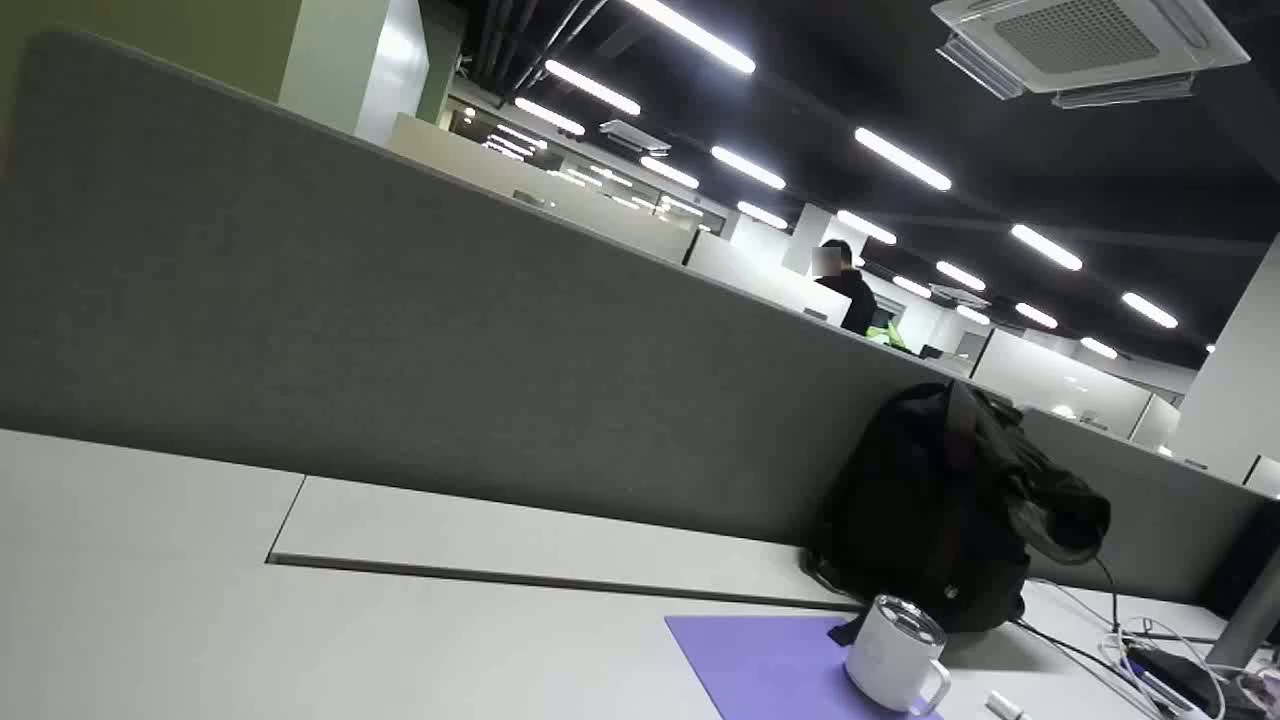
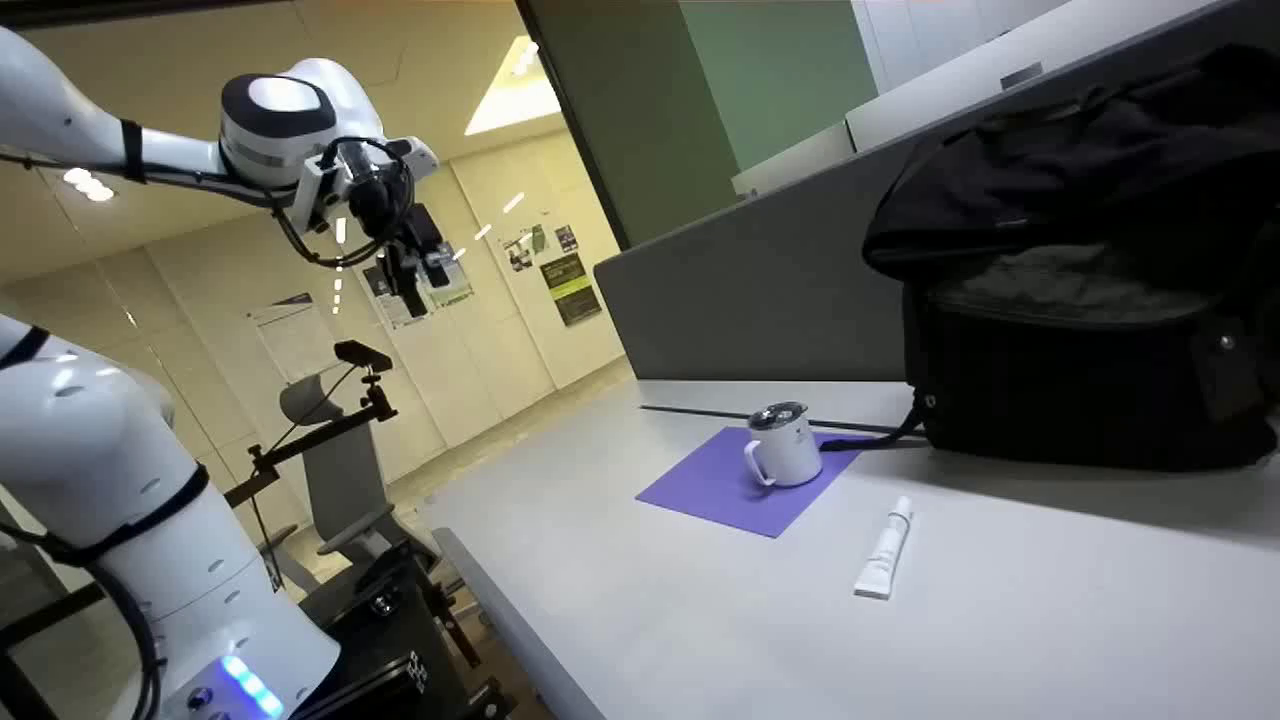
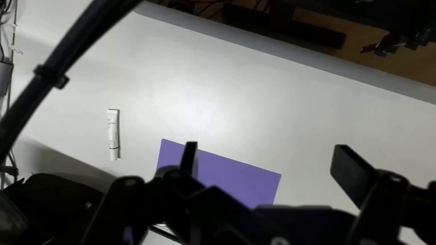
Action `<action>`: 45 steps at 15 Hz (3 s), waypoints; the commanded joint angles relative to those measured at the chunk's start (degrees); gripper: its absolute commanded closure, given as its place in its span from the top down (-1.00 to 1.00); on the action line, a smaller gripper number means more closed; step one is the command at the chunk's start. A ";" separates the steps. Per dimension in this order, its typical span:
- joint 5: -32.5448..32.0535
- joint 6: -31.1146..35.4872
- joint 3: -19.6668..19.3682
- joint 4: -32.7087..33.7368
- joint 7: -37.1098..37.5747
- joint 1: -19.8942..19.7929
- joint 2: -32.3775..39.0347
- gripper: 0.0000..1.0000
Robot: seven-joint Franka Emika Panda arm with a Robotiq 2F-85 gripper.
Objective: Open the coffee mug.
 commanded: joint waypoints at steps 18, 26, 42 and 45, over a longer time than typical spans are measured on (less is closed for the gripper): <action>-4.65 30.95 -12.16 9.27 -11.08 -3.40 23.64 1.00; 2.14 25.59 -14.43 21.29 -19.90 -6.50 39.48 1.00; 3.31 33.47 -13.86 32.23 -22.39 -8.16 52.80 0.92; 3.83 33.71 -12.30 39.02 -24.23 -9.60 60.96 0.40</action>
